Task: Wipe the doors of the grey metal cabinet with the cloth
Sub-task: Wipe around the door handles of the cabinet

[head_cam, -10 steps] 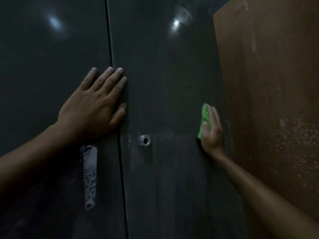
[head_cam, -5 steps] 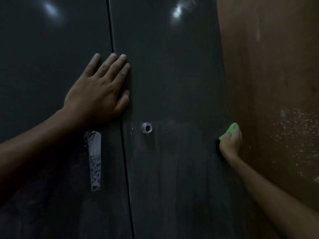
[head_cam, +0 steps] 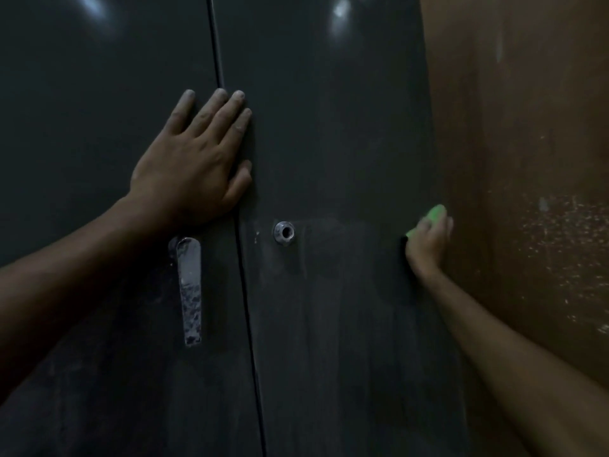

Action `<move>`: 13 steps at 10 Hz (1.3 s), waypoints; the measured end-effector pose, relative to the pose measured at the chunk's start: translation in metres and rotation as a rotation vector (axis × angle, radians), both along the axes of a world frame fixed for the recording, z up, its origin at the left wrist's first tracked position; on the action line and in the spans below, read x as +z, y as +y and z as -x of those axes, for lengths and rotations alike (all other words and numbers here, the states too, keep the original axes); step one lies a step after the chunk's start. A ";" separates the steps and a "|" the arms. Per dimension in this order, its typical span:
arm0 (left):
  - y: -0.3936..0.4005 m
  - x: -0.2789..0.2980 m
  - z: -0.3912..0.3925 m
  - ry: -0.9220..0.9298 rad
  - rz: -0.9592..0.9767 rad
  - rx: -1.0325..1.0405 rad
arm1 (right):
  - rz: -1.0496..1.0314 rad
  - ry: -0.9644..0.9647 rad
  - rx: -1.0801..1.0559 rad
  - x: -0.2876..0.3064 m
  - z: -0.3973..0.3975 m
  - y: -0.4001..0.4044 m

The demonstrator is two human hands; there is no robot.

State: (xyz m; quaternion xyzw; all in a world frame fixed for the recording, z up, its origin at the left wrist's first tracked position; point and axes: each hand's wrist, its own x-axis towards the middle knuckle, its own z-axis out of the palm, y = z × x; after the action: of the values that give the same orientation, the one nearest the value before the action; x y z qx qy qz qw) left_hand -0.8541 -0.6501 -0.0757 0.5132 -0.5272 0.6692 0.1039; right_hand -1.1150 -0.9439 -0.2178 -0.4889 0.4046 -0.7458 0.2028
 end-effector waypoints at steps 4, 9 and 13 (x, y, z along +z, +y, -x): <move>0.005 -0.001 0.004 0.010 0.003 0.039 | 0.330 0.279 0.035 -0.021 -0.062 0.084; 0.007 0.000 0.008 0.030 -0.020 0.072 | 0.926 0.815 -0.024 -0.046 -0.136 0.194; 0.011 -0.002 0.009 0.037 -0.025 0.032 | 0.542 0.493 0.064 -0.076 -0.127 0.177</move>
State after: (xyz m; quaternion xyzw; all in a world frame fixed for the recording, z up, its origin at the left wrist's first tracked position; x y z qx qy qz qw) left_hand -0.8628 -0.6394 -0.0779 0.5350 -0.5254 0.6546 0.0964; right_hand -0.9883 -0.7669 -0.2936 -0.7023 0.2134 -0.6790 -0.0143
